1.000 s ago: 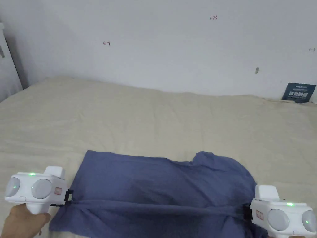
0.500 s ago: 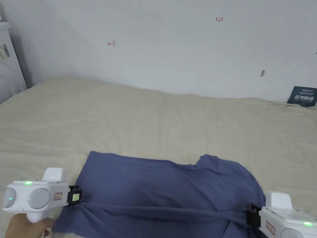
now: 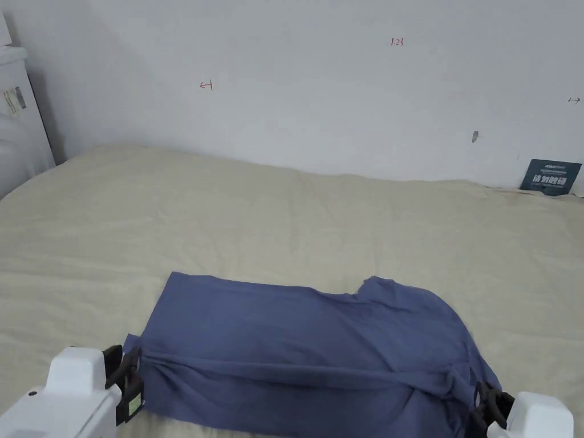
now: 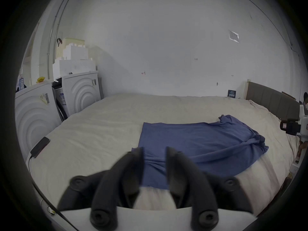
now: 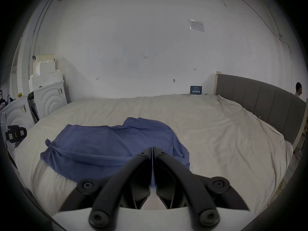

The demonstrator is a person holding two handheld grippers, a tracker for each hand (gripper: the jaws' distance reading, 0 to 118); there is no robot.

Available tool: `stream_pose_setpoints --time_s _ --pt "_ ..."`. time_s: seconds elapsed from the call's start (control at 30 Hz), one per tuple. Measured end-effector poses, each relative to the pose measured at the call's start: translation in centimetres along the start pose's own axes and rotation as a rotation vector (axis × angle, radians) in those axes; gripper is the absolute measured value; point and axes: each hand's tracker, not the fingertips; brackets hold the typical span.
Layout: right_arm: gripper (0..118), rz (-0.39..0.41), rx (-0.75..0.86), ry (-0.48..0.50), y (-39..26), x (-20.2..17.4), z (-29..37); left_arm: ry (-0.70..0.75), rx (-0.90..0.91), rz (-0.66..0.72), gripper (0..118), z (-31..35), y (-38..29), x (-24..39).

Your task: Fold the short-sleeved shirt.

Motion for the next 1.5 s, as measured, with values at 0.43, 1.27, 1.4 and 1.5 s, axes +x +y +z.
stream_pose_setpoints --time_s 0.43,1.27,1.4,1.5 --pt "0 0.059 0.03 -0.007 -0.3 -1.3 2.0 0.0 -0.107 0.081 0 -1.3 -0.5 -1.9" --pt "0 0.049 -0.082 -0.024 -2.6 -0.6 -0.3 0.061 -0.719 0.024 69 -17.6 -1.9 -3.9" --pt "0 0.031 -0.1 -0.028 -3.0 -0.3 -0.8 0.063 -0.707 -0.068 40 -17.0 -2.0 -1.8" --pt "0 0.027 -0.128 -0.049 -3.2 0.1 -1.6 0.044 -0.711 -0.102 27 -16.9 -2.2 -0.8"
